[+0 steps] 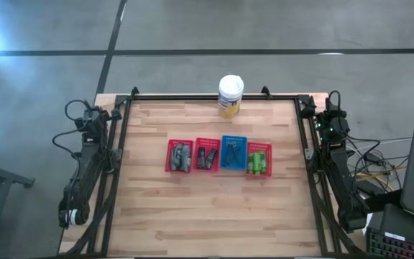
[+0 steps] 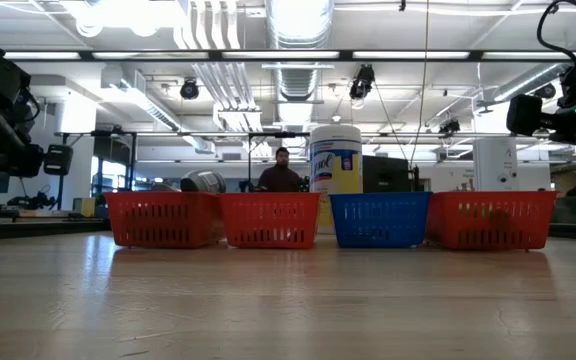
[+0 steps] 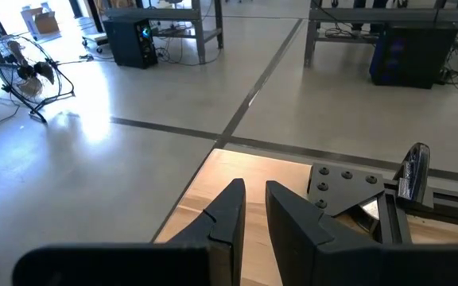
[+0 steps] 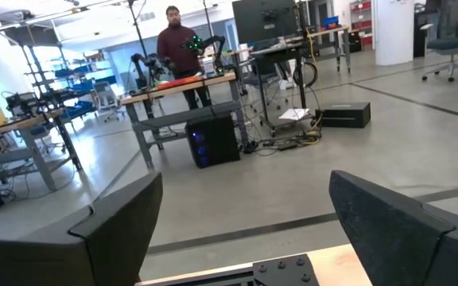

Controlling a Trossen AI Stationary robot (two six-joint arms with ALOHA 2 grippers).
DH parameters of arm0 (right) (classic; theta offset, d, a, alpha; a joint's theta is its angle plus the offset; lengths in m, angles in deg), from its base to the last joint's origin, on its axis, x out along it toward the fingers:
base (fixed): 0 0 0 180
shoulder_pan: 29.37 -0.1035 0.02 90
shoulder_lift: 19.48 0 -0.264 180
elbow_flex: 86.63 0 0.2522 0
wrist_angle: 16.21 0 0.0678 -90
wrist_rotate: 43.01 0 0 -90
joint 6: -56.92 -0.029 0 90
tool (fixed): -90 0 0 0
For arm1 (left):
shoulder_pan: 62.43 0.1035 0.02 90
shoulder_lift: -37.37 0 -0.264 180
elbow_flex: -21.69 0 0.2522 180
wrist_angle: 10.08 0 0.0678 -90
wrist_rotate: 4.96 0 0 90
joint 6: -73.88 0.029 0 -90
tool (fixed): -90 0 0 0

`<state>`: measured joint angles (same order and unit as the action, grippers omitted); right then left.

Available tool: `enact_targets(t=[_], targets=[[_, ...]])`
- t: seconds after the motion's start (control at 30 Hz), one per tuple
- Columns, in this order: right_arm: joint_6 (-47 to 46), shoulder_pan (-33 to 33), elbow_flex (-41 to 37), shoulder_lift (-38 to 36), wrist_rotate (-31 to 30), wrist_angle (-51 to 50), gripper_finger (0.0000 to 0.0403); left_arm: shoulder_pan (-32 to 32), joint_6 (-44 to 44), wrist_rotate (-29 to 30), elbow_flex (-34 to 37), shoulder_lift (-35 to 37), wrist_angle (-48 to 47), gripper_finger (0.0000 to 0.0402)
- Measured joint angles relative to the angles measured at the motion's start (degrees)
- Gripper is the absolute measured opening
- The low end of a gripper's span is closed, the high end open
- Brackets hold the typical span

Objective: Pick & Place Travel size toiletries
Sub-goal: Return to Home Position

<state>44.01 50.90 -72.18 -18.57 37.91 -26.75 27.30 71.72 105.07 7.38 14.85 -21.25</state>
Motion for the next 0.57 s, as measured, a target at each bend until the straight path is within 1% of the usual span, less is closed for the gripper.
enact_targets(t=[0.57], targets=[[0.0, -0.01, 0.01, 0.0, 0.0, 0.0, 0.0307, 0.0, 0.01, 0.0, 0.02, 0.0, 0.0, 0.0058]])
